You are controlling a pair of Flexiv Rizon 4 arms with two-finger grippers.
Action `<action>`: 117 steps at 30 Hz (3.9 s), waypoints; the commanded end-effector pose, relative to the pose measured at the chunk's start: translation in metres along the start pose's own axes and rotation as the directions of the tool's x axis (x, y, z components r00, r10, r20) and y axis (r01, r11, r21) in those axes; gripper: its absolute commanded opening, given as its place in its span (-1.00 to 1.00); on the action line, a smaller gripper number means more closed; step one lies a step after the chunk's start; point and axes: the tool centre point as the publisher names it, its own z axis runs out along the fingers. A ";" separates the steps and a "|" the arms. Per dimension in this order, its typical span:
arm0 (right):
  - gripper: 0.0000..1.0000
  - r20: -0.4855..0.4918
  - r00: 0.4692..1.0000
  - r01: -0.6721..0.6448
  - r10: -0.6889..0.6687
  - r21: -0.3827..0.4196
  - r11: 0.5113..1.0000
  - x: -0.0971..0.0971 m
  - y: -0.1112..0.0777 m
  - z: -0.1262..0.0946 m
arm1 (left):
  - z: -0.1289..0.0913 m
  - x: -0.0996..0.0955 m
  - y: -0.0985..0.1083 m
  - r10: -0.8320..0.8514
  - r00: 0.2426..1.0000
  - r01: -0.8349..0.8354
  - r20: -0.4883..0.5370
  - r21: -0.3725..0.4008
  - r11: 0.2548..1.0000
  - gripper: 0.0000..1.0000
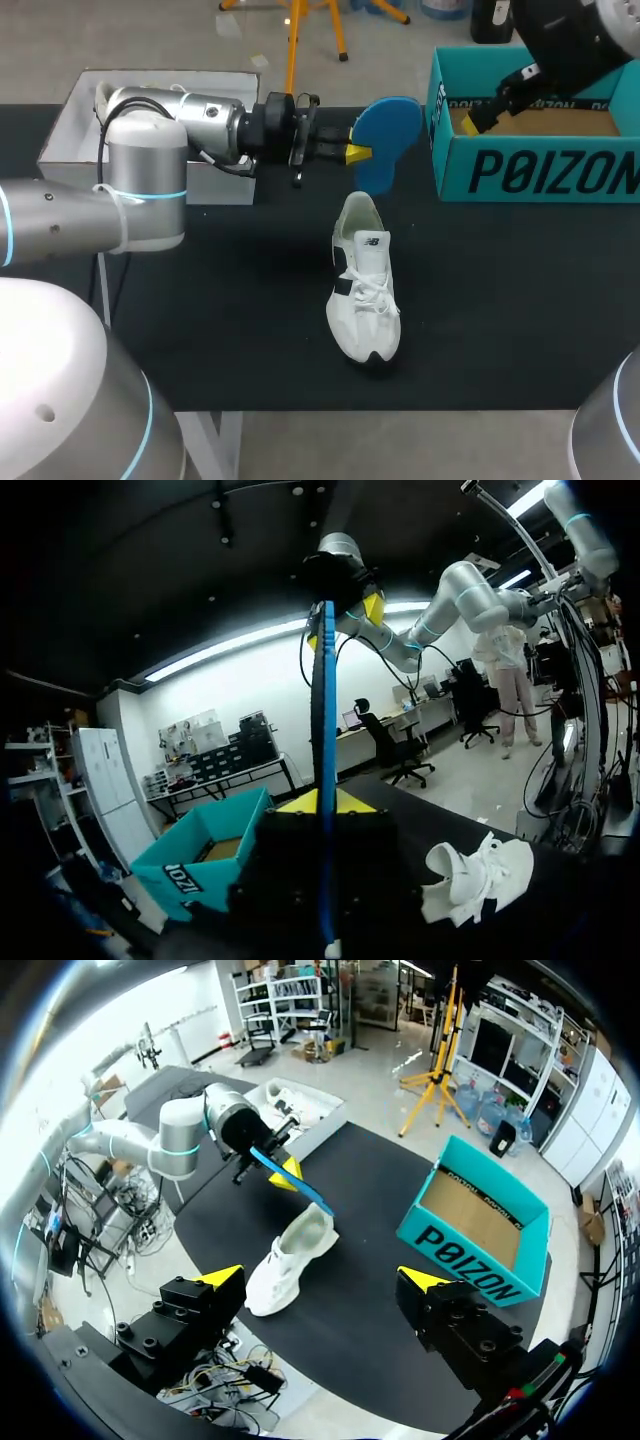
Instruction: Take the shoe out of the shoebox, open the shoe tongue, remove and reinsert the insole, then place the shoe into the shoebox
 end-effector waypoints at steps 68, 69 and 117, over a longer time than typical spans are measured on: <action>1.00 0.001 1.000 0.000 0.000 0.004 1.000 0.000 0.002 0.002 | -0.023 0.005 -0.016 0.984 -0.002 -1.000 -0.180 -0.006 -0.003 -1.00; 1.00 0.001 1.000 0.000 0.000 0.004 1.000 0.000 0.002 0.002 | -0.023 0.005 -0.016 0.984 -0.006 -1.000 -0.179 -0.006 -0.007 -1.00; 1.00 -0.535 0.841 -0.188 0.084 -0.142 0.972 -0.038 -0.007 0.057 | -0.029 -0.011 -0.008 0.968 -0.026 -0.999 -0.249 -0.013 -0.030 -1.00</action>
